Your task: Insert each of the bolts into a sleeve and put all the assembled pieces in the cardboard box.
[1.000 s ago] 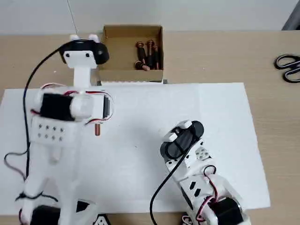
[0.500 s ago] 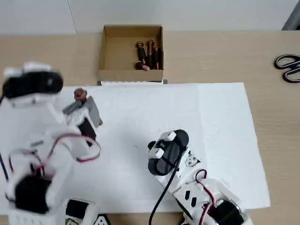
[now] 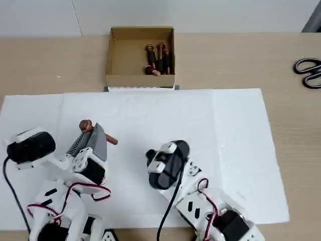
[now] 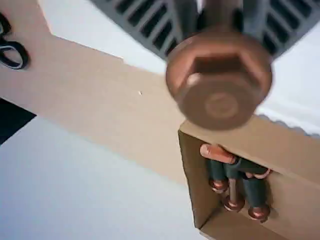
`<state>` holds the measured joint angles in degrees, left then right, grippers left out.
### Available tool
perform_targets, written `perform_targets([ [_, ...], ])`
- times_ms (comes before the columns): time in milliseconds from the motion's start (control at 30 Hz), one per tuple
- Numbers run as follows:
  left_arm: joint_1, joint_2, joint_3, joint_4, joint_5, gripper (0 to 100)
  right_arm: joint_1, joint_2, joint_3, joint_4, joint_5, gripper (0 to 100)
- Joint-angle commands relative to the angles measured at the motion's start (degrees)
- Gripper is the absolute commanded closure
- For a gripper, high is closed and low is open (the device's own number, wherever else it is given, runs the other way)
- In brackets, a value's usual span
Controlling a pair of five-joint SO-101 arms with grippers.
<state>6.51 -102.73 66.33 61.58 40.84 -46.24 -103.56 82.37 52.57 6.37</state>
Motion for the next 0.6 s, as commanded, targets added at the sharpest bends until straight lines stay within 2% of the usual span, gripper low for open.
perform_targets([
  [0, 0.4, -0.9, 0.0, -1.8, 1.1, 100, -1.9, -0.3, 0.8, -3.8, -0.3, 99.5],
  [333, 10.9, -1.1, 0.9, -0.7, 1.1, 100, -2.4, -0.3, 4.1, -7.5, -0.2, 99.5],
  [567, 14.6, -1.0, 0.9, -0.6, 1.1, 100, -2.4, -0.3, 4.3, -9.5, -0.2, 99.5],
])
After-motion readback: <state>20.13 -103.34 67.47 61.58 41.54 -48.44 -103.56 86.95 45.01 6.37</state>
